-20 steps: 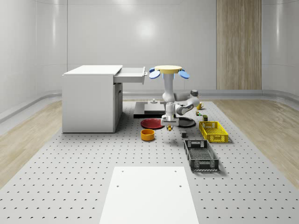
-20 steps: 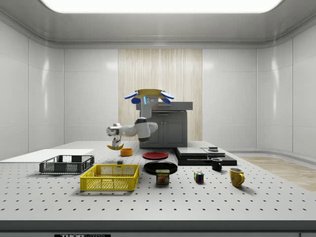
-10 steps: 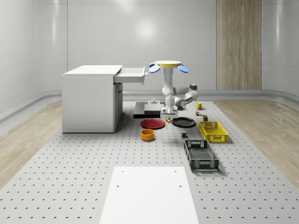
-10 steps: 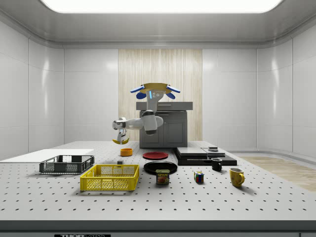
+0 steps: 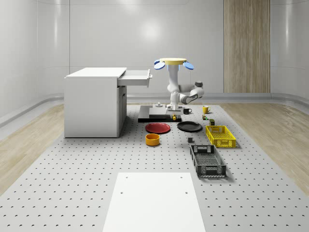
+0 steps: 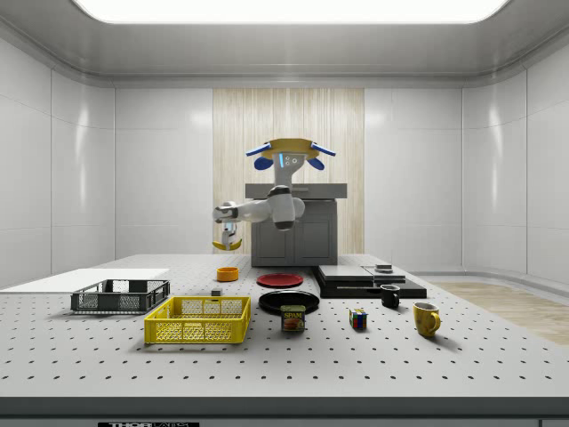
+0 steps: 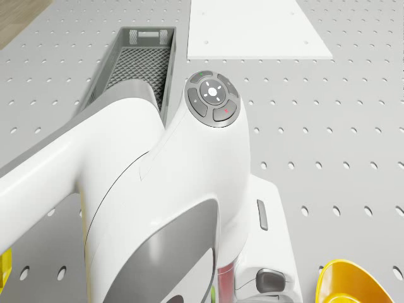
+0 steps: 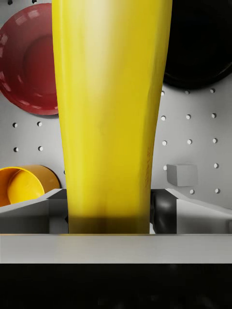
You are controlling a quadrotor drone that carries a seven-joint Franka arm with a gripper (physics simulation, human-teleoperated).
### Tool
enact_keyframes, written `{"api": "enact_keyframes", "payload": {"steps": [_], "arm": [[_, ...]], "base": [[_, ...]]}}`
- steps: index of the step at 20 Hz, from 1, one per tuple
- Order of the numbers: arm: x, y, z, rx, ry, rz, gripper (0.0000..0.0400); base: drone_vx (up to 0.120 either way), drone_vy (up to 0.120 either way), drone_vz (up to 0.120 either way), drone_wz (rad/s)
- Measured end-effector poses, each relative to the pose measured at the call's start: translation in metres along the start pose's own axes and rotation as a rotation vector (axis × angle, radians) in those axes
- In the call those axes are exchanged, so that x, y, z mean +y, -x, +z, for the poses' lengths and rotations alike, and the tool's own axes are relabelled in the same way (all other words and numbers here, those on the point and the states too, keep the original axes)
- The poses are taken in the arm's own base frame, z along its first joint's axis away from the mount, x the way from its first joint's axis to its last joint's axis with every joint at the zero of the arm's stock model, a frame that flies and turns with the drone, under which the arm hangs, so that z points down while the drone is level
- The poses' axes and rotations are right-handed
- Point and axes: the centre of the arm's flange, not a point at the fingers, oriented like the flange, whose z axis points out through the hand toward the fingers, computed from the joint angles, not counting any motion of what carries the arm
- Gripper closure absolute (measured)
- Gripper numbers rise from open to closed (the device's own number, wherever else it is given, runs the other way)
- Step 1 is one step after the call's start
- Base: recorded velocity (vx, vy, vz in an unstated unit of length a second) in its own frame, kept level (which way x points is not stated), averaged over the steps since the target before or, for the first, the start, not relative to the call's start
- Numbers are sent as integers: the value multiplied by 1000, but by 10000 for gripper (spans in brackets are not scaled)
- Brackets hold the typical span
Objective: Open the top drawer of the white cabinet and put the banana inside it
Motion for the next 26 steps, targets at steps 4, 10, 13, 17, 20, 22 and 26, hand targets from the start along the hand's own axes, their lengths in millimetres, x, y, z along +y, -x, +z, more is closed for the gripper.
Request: {"api": "enact_keyframes", "payload": {"steps": [4,10,13,17,20,22,26], "arm": [[0,0,0,0,0,-1,200],[0,0,0,0,0,-2,200],[0,0,0,0,0,-2,200],[0,0,0,0,0,-2,200],[0,0,0,0,0,-2,200],[0,0,0,0,0,-2,200],[0,0,0,0,0,-2,200]], "base": [[-120,0,120,0],[-120,0,120,0],[-120,0,120,0],[-120,0,120,0],[-120,0,120,0],[-120,0,120,0],[-120,0,120,0]]}}
